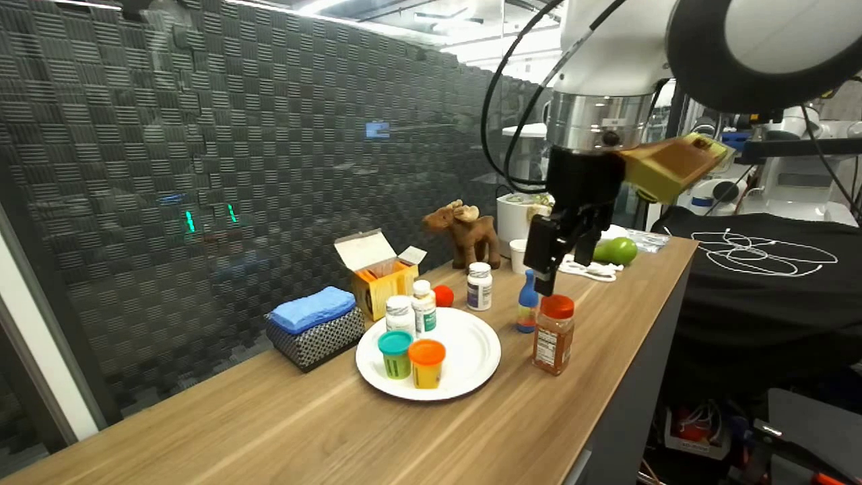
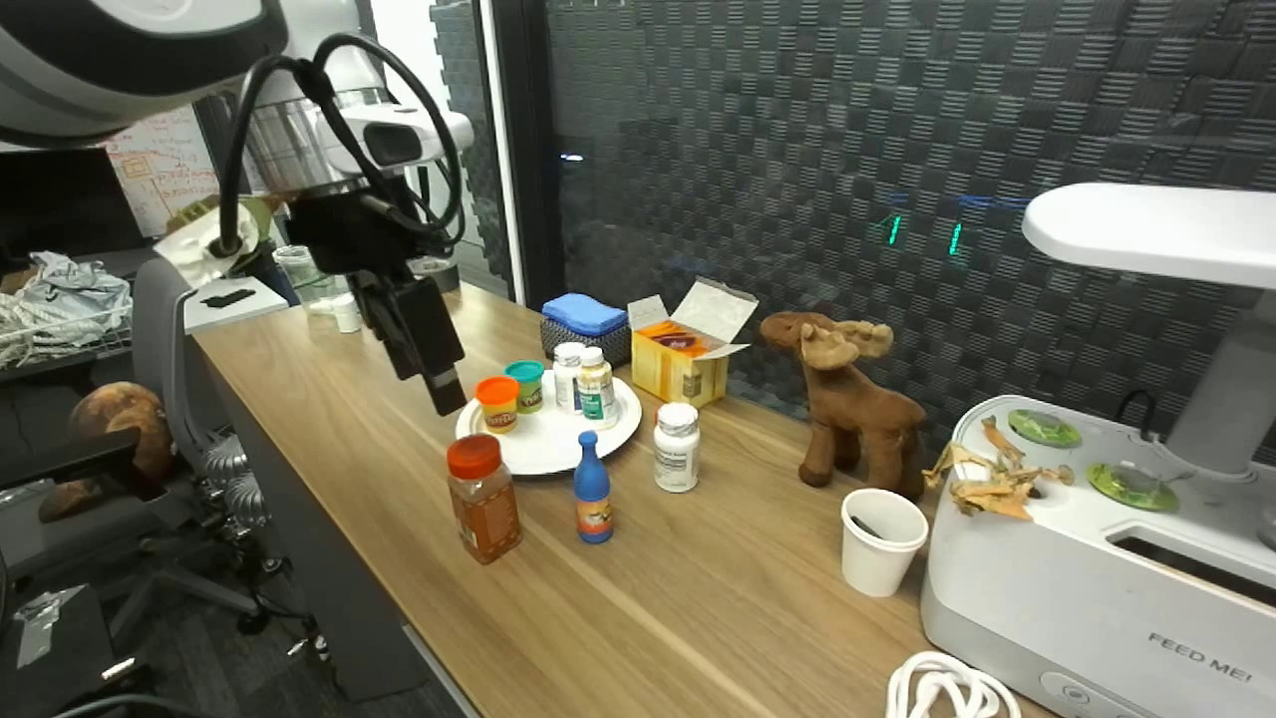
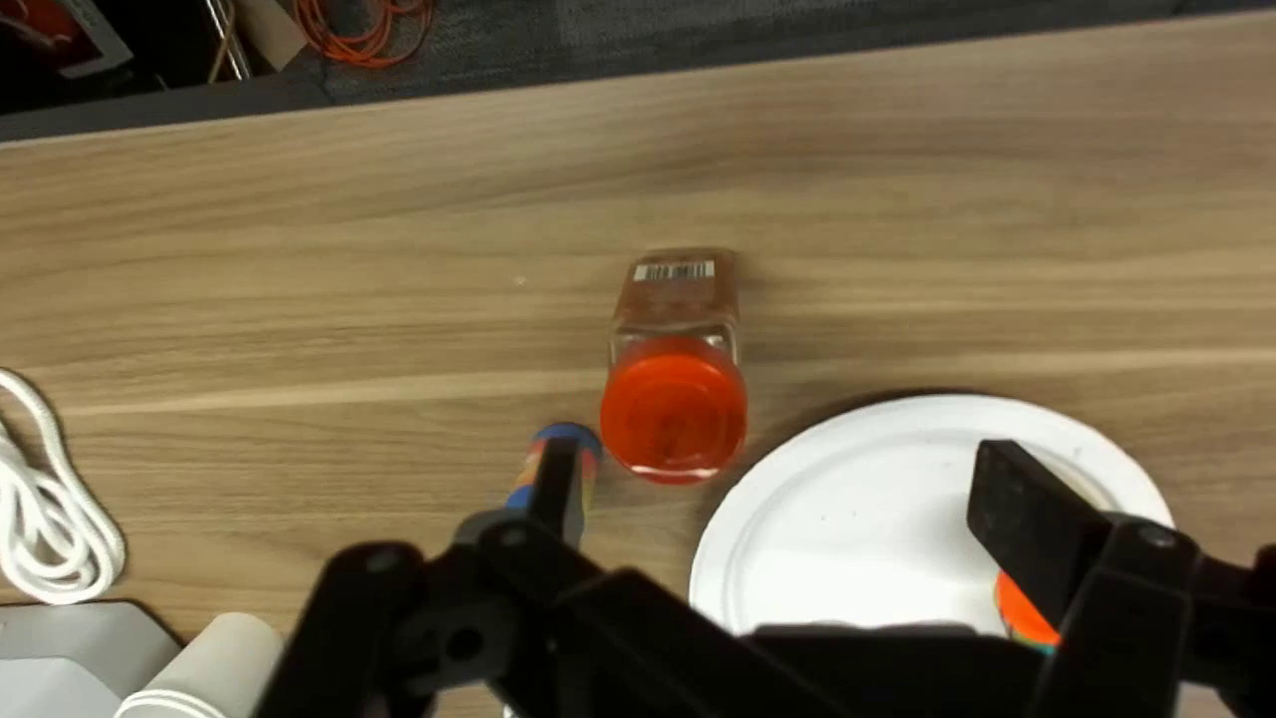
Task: Put all the containers and the orange plushie that are around the white plate on the white plate
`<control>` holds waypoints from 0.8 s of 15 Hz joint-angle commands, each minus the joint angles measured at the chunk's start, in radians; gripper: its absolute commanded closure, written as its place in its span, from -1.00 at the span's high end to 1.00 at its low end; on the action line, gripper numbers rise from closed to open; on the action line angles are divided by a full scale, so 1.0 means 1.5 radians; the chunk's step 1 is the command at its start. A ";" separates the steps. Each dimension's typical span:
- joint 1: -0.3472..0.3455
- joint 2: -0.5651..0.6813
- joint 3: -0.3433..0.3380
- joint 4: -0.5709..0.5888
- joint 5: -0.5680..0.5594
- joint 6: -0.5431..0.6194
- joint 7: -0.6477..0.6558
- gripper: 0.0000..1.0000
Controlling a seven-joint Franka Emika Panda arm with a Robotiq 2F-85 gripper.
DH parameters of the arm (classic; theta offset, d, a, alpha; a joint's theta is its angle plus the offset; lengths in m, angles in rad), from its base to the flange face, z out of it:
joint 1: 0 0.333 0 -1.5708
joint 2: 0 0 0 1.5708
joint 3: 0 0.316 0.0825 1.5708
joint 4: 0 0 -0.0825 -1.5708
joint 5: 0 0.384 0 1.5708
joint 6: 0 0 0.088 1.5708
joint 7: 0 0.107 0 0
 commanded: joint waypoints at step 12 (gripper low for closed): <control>-0.052 0.111 -0.012 -0.001 0.266 0.140 -0.344 1.00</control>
